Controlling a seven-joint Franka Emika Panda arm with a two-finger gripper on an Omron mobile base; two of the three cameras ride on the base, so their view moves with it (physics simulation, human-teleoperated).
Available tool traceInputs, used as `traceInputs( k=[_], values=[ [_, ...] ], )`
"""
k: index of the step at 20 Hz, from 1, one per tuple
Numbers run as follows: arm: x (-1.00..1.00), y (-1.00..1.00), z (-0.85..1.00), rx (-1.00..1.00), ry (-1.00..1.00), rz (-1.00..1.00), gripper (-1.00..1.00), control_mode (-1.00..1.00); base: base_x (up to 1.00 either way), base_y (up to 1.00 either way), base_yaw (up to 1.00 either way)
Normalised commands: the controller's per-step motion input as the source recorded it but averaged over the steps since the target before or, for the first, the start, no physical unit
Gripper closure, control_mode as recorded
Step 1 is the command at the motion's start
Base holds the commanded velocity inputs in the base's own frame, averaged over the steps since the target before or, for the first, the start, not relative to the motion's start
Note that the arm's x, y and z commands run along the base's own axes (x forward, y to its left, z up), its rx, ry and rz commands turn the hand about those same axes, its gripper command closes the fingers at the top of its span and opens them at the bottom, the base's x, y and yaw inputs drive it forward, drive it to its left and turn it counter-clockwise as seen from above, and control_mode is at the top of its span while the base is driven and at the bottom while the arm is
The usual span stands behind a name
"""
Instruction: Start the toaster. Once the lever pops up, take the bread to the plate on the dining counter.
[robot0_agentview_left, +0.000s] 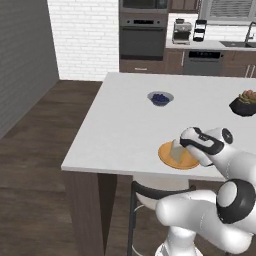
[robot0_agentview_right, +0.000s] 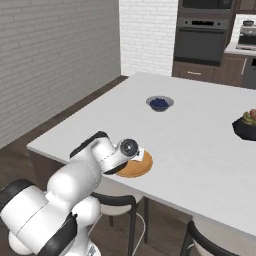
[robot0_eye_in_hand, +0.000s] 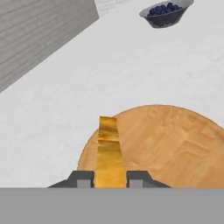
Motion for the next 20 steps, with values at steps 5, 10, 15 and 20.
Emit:
traceInputs(
  k=[5, 10, 15, 20],
  values=[
    [0.21, -0.01, -0.18, 0.00, 0.00, 0.09, 1.00, -1.00, 0.00, 0.00, 0.00],
    [0.00, 0.00, -0.38, 0.00, 0.00, 0.07, -1.00, -1.00, 0.00, 0.00, 0.00],
    [-0.12, 0.09, -0.30, 0.00, 0.00, 0.04, -1.00, -1.00, 0.00, 0.00, 0.00],
    [0.06, 0.00, -0.25, -0.01, 0.00, 0.01, -1.00, -1.00, 0.00, 0.00, 0.00]
  ],
)
